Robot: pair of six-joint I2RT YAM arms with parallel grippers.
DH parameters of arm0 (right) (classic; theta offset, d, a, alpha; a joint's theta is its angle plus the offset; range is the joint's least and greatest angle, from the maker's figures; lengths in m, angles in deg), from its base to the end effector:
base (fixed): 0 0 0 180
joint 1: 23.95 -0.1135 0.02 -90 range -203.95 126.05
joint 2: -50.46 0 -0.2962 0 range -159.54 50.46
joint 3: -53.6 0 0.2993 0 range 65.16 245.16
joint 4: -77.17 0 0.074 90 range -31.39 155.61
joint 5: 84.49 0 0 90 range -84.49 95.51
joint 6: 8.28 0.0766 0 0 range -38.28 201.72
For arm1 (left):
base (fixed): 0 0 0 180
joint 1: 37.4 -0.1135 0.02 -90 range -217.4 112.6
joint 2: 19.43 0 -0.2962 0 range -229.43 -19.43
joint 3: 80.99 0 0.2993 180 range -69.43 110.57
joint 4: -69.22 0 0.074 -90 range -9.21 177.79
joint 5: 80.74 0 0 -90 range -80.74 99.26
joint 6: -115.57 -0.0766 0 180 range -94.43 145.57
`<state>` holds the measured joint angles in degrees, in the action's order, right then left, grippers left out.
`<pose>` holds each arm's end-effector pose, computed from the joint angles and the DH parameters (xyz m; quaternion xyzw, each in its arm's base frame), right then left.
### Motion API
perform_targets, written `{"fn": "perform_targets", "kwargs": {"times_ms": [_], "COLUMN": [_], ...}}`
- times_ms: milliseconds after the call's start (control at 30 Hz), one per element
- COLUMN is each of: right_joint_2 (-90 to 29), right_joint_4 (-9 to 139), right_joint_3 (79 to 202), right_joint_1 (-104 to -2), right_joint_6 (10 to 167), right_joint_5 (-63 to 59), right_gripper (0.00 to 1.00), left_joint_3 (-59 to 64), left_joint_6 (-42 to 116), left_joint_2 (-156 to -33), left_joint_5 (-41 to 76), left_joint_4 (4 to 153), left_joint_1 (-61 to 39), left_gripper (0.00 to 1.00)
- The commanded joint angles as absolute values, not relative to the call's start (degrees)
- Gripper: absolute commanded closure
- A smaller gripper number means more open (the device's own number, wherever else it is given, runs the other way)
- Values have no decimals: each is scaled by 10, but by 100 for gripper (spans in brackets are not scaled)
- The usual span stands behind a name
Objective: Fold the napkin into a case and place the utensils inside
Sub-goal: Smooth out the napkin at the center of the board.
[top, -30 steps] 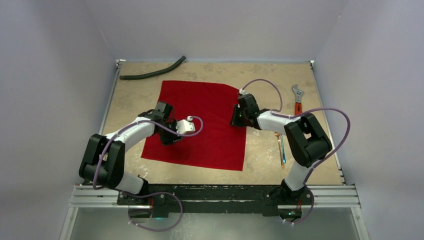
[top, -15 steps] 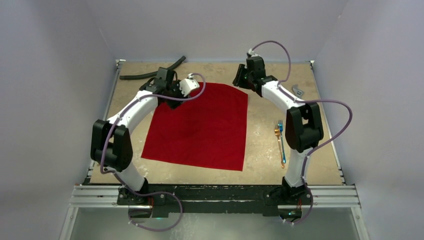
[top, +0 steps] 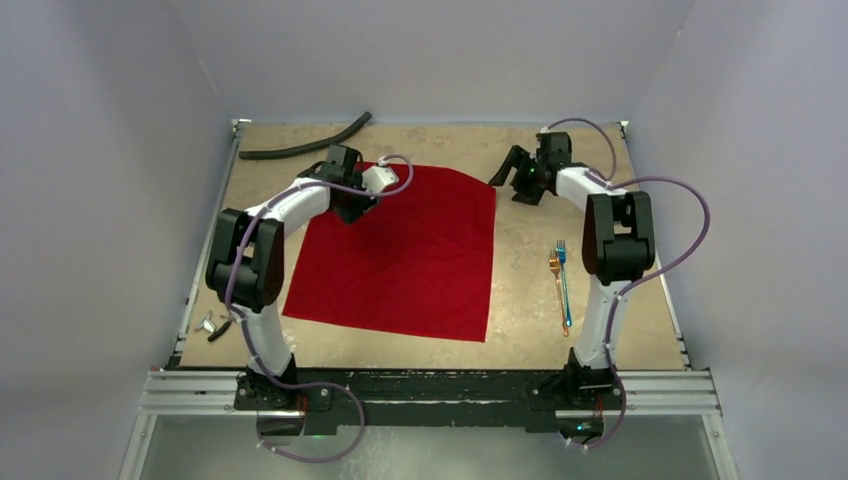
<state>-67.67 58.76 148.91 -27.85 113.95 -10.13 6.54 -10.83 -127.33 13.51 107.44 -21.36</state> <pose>0.5440 0.0578 0.1612 0.1663 0.8886 0.2447 0.3504 0.4501 -0.1353 0.1628 0.4340 0.8586 0.0127 0.2725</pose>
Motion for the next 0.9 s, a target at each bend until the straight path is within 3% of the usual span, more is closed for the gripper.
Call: {"fn": "perform_targets", "kwargs": {"times_ms": [0,433,867], "right_joint_2": [-691,-739,-767], "right_joint_4": [606,733,846], "right_joint_3": [1490,1445,1474], "right_joint_1": [-292,-285,-283], "right_joint_6": [1175,1277,1359], "right_joint_5": [-198,-299,-358], "right_gripper": [14,11,12], "left_joint_3": [60,0,-61], "left_joint_6": [-87,-54,-112], "left_joint_2": [-1230,-1218,-1255], "left_joint_5": [160,186,114], "left_joint_4": [1049,1001,966], "left_joint_1": [-201,-118,5], "left_gripper": [57,54,55]}}
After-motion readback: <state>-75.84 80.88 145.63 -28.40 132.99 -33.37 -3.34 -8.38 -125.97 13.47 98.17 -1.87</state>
